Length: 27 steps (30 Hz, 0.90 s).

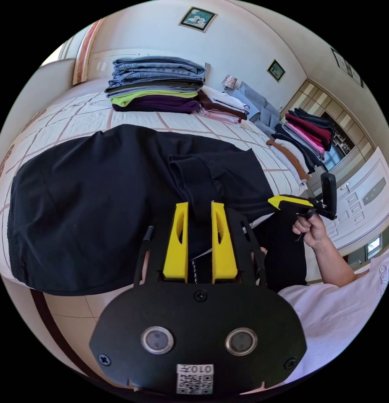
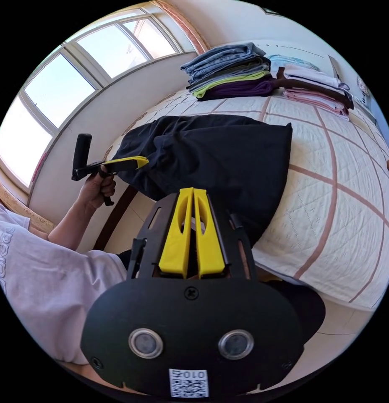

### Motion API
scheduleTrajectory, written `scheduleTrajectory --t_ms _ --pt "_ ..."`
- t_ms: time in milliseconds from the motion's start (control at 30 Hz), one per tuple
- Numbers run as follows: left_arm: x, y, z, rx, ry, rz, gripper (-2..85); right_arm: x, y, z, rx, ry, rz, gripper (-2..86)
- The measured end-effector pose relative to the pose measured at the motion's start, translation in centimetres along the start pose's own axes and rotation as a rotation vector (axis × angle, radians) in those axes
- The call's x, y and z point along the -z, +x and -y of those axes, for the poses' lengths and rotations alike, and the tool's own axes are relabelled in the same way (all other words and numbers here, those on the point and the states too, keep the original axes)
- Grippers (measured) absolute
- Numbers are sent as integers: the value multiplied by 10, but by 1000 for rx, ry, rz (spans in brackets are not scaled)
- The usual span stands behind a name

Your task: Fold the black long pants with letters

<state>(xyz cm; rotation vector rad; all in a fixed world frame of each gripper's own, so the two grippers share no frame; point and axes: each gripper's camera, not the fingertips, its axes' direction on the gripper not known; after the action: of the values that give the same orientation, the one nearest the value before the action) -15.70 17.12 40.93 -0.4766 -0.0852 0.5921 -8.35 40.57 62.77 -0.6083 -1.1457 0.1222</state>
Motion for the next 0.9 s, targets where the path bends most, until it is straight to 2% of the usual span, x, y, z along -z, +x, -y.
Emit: scheduleTrajectory --t_ms 167,300,467,567,633,800,900 --pt "-9 -15 -2 -6 -54 7 48 0 0 1 -13 6 18 25" --pt "19 -47 -12 32 32 -91 30 -2 -2 3 -18 -5 14 26" --pt "37 -72 -24 56 61 -55 31 -10 -5 12 -27 -14 -11 29" --pt "19 -102 -42 122 12 -137 42 -17 -9 21 -35 -25 -30 30" --pt "31 -123 -56 181 57 -220 51 -14 -17 29 -18 2 -28 31" --pt "124 -122 -95 127 256 -64 71 -20 -52 60 117 41 -59 41" --pt "185 -152 -154 287 386 79 90 -57 -54 79 126 -95 -58 42"
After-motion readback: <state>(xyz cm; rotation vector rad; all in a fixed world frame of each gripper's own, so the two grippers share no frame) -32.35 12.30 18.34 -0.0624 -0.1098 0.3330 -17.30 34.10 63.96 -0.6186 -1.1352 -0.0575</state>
